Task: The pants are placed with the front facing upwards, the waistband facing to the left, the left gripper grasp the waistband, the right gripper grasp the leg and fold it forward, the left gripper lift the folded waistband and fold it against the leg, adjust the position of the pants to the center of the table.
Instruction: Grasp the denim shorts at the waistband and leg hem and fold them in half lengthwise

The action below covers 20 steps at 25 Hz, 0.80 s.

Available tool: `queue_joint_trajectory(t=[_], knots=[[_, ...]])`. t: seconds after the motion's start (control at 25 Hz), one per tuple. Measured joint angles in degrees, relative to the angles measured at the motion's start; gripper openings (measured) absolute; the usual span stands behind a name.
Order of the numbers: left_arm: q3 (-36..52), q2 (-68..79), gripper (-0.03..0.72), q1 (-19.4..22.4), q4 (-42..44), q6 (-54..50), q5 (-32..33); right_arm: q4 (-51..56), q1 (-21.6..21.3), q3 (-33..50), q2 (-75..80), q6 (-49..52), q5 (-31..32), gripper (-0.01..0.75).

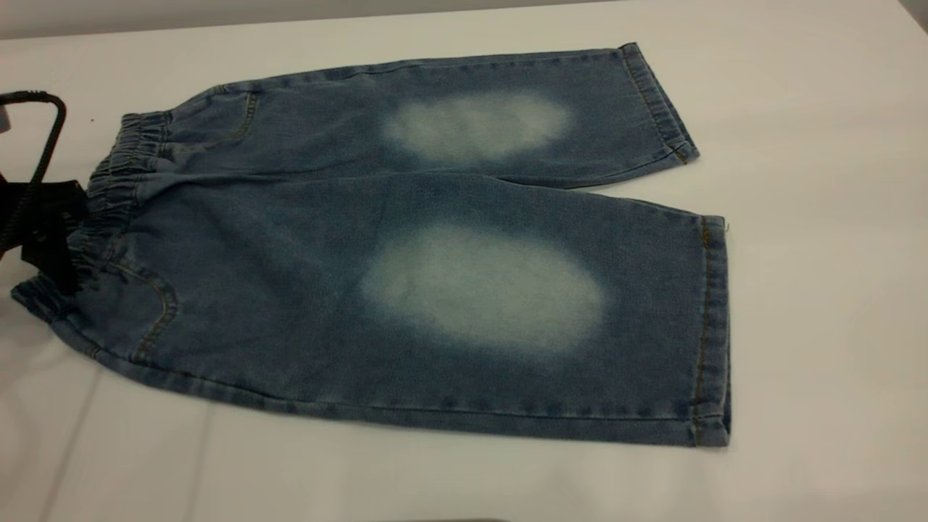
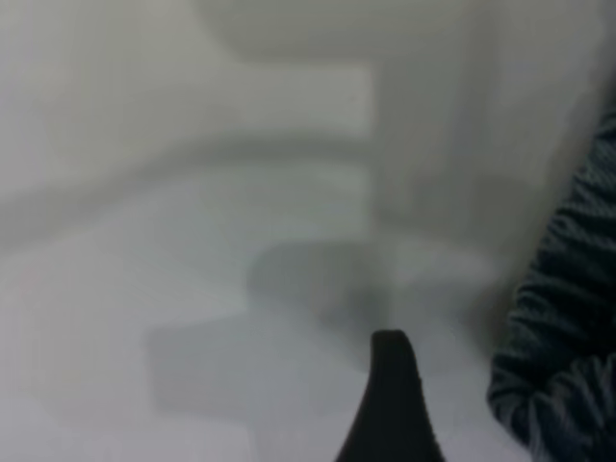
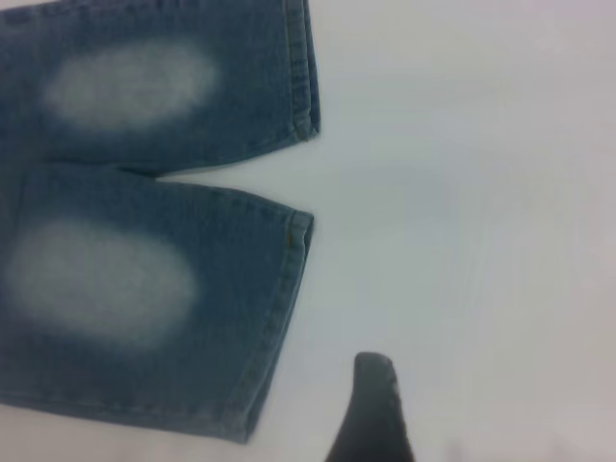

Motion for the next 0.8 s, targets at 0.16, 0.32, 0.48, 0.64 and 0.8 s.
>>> queue_joint_trajectory(t=[0.16, 0.32, 0.48, 0.64, 0.8], knots=[[-0.2, 0.7, 0.386, -1.1, -0.2, 0.0, -1.7, 0.0, 0.0, 0.0, 0.0, 0.0, 0.9, 0.496], [-0.2, 0.9, 0.134, -1.9, -1.0, 0.0, -3.2, 0.0, 0.0, 0.0, 0.0, 0.0, 1.4, 0.496], [-0.2, 0.3, 0.064, -2.1, -1.2, -0.1, -3.4, 1.4, 0.0, 0.0, 0.2, -3.1, 1.4, 0.496], [0.1, -2.2, 0.059, -3.4, -0.8, 0.4, -2.8, 8.9, 0.0, 0.0, 2.8, -10.9, -0.1, 0.496], [0.5, -8.5, 0.059, -6.0, -0.8, 3.1, -0.6, 15.3, 0.0, 0.0, 8.9, -16.6, -0.7, 0.496]])
